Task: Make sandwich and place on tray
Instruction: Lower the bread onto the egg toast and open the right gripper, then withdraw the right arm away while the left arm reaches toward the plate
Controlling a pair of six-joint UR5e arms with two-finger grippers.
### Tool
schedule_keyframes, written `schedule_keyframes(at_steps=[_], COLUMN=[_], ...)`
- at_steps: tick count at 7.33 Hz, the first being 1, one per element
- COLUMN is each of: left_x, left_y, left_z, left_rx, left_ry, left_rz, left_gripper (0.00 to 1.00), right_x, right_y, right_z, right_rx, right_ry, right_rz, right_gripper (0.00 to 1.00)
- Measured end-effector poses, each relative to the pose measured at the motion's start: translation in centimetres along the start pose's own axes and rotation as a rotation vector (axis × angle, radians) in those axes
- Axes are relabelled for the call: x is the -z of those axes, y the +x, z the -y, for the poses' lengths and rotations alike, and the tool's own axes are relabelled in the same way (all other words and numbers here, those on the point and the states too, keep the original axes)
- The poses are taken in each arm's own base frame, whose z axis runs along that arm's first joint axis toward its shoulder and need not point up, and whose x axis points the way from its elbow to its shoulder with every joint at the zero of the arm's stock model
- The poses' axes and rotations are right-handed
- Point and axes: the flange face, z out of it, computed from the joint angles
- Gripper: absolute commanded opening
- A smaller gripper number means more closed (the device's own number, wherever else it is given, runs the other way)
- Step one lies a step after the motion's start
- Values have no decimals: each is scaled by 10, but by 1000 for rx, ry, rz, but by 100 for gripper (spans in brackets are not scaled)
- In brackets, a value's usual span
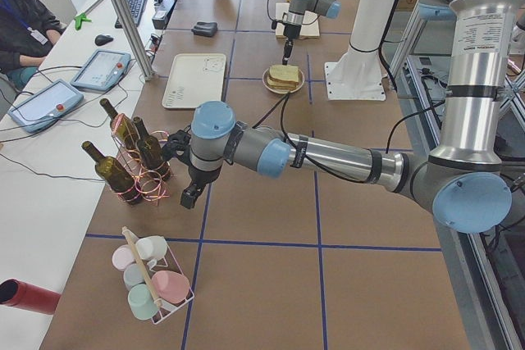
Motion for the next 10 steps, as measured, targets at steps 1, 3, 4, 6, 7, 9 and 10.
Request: schedule_keyframes(at_steps=[1, 3, 4, 6, 7, 9, 10], left_x=[0, 1, 2, 5, 2, -9, -18], left_y=[0, 1, 2, 20, 40, 101, 136], left_z=[0, 0, 1, 9, 17, 36, 42], left_rx=[0, -2, -6, -39, -46, 12, 50], left_ry=[0, 2, 6, 18, 21, 49, 51], left_rz=[0, 0, 0, -19, -43, -96, -133], left_gripper=[100, 100, 100, 100, 100, 100, 100], right_x=[1, 5, 9, 25, 40, 85, 113], right_y=[0, 7, 15, 44, 66, 135, 182], right_z=[2, 19, 36, 89, 123, 184, 206], right_rx=[0, 5, 28, 159, 223, 334, 391], right_ry=[1, -1, -14, -44, -70, -122, -144], right_rz=[-1, -41, -91, -197, -242, -295, -317], right_gripper=[100, 100, 100, 100, 100, 100, 100])
